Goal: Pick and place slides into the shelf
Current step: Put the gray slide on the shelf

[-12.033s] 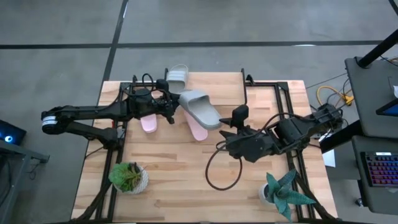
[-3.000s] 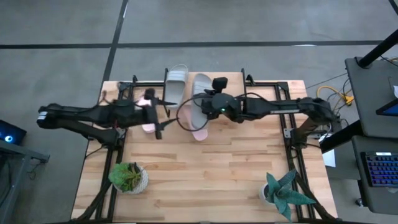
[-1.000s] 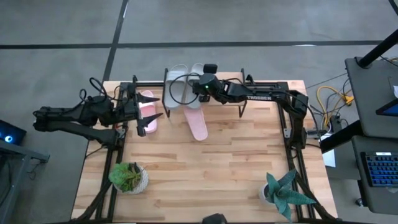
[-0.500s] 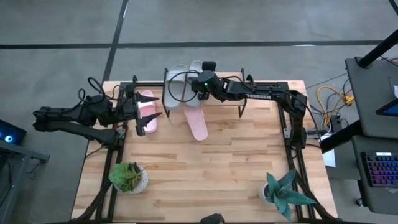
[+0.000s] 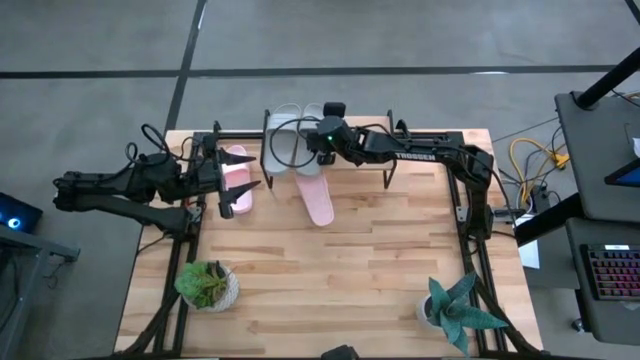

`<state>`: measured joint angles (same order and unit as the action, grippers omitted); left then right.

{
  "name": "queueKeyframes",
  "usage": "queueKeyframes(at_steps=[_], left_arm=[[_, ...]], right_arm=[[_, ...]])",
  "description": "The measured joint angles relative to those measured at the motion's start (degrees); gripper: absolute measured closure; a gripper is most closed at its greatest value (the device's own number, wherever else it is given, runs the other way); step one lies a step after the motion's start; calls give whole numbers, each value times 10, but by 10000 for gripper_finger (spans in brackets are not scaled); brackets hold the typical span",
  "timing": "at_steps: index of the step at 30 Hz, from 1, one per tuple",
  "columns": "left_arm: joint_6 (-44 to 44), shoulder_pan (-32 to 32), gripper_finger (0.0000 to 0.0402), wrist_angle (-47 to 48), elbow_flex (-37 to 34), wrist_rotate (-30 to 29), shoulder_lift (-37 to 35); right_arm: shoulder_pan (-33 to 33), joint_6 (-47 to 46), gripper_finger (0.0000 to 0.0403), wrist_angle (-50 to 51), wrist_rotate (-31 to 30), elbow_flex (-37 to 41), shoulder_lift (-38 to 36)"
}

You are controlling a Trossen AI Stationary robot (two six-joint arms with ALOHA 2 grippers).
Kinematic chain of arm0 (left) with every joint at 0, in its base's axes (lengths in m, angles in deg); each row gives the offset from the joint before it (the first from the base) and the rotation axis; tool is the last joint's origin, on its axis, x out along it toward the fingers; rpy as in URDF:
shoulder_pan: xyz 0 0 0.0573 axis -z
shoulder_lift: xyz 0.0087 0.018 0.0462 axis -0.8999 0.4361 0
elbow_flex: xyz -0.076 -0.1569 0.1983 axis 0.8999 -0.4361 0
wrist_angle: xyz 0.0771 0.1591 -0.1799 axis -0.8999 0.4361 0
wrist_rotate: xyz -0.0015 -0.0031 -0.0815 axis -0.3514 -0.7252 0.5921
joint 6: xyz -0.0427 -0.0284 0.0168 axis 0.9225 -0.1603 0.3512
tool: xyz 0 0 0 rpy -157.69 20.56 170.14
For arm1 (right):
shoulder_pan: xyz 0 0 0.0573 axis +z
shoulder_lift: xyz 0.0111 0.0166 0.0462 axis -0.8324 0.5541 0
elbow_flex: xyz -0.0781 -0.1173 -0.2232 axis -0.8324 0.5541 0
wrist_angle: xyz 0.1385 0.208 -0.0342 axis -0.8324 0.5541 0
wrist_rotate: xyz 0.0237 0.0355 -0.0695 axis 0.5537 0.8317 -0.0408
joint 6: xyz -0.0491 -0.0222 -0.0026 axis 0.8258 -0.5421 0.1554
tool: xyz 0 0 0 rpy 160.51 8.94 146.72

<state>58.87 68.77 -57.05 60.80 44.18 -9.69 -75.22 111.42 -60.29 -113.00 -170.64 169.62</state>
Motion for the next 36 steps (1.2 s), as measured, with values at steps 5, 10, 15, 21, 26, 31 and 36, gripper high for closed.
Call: queueKeyframes(at_steps=[5, 10, 15, 21, 26, 31, 36], left_arm=[[0, 0, 162, -1, 0, 0, 3], [0, 0, 162, -1, 0, 0, 10], [0, 0, 162, 0, 0, 0, 16], [0, 0, 162, 1, 1, 0, 18], [0, 0, 162, 0, 0, 0, 16], [0, 0, 162, 0, 0, 0, 18], [0, 0, 162, -1, 1, 0, 18]], right_arm=[[1, -3, 394, 0, 6, 0, 0], [1, -12, 373, 0, 5, 0, -1], [1, -12, 332, -2, 4, 0, -1], [3, -2, 275, -1, -17, 0, -2], [3, 3, 245, -3, -27, -1, -2], [6, 2, 239, -1, -27, -16, -2], [10, -14, 234, 29, -26, -42, -2]])
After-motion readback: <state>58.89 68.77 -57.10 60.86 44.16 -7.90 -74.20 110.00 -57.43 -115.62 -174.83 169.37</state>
